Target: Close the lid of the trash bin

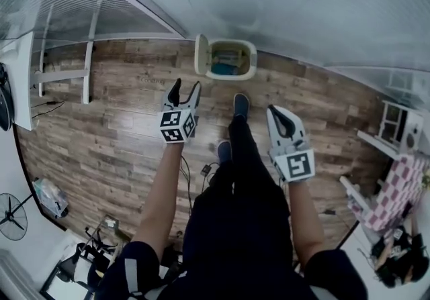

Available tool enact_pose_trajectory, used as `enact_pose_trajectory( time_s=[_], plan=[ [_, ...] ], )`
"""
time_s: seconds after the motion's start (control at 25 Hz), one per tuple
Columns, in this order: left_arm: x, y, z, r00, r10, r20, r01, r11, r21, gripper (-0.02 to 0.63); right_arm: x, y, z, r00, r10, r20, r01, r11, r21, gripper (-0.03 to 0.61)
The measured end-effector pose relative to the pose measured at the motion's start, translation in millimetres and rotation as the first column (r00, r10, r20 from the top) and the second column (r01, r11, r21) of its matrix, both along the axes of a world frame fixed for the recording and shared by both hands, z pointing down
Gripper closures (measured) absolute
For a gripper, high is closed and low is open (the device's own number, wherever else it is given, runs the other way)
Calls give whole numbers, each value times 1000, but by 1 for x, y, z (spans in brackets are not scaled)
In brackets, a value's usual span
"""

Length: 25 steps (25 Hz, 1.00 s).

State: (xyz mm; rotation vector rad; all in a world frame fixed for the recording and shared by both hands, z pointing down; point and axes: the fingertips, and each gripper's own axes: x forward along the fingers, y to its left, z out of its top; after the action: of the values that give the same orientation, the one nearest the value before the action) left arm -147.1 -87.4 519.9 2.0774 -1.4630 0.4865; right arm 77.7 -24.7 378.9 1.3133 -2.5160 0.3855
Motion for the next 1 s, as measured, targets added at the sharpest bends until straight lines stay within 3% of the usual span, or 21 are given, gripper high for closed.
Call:
enact_pose_trajectory(
  time_s=[0.36, 0.6, 1.0],
  plan=[
    [7, -52, 70, 999, 35, 4, -34, 997, -72, 365, -6, -18, 54, 999, 14, 29, -12, 997, -70, 575],
    [3, -76, 100, 995, 63, 75, -54, 991, -122, 365, -14, -25, 73, 998, 15, 58, -9, 995, -98, 575],
    [-3, -86, 138, 989, 95, 112, -72, 978, -195, 370, -10, -19, 108, 994, 55, 95, -36, 981, -190, 575]
  ],
)
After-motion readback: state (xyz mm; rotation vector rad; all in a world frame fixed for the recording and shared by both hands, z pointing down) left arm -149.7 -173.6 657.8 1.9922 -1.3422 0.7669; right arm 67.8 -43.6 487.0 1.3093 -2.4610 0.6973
